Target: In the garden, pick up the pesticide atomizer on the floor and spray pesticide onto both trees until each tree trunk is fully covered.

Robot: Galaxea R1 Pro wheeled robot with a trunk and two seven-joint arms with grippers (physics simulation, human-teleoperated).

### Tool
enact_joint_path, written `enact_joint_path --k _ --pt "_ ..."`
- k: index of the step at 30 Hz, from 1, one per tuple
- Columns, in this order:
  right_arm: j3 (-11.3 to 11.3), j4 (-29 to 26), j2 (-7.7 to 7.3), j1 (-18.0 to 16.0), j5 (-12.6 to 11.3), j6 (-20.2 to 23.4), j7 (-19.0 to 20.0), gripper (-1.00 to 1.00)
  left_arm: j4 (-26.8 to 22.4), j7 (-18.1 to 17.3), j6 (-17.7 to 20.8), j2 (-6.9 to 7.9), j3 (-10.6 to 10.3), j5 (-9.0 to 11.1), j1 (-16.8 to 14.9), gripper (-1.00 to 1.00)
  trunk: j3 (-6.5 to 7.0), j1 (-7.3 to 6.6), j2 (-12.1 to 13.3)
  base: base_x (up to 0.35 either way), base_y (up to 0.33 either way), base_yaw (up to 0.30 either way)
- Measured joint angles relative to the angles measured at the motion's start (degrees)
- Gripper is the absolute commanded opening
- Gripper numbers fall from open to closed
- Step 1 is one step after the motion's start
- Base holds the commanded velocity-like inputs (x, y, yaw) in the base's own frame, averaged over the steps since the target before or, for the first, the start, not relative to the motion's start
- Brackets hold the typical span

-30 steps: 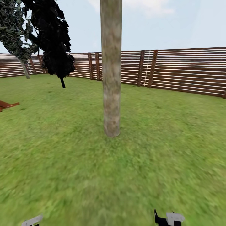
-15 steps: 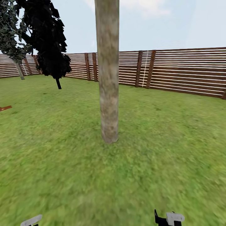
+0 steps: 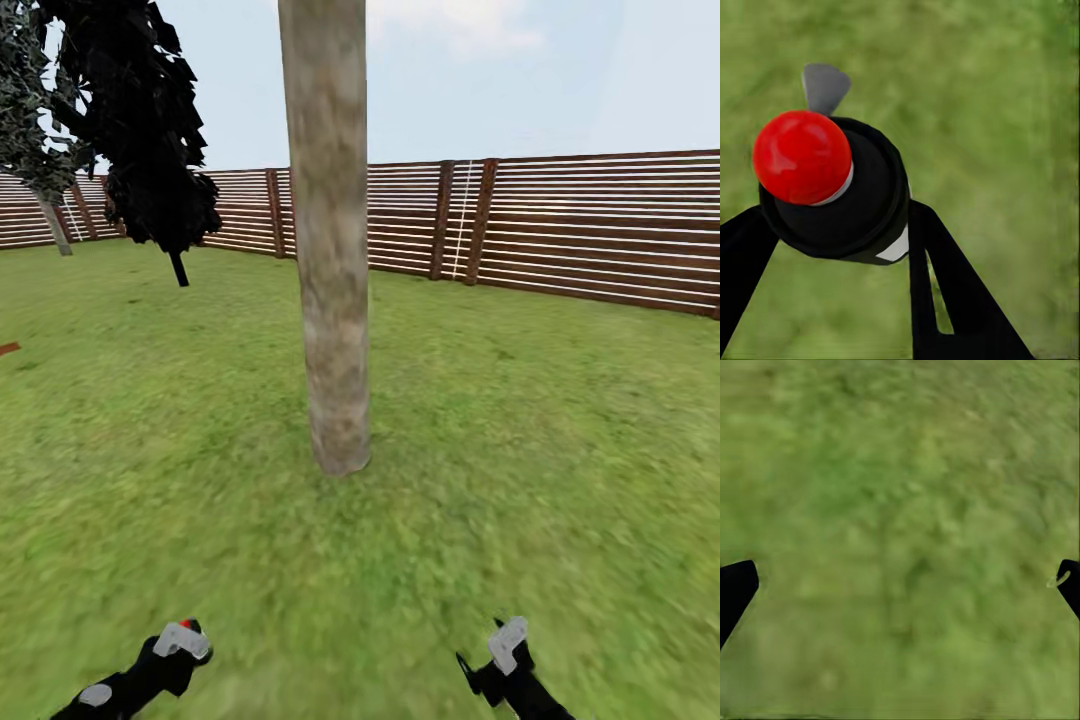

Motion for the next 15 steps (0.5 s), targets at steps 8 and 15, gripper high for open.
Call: enact_joint_path --k 8,15 --pt "10.8 -2.7 3.52 -13.7 2.5 8.7 34.3 1.0 -5.9 -41.7 11.9 2.01 0.4 -29.5 -14.3 -1.0 0.0 0.01 0.0 0.25 -0.116 0.0" --pt "16.0 -2.6 5.61 -15.0 2.5 8.7 35.3 1.0 -6.8 -46.0 12.7 2.12 0.2 -30.3 -16.7 -1.0 -0.01 0.03 0.0 0.033 -0.009 0.0"
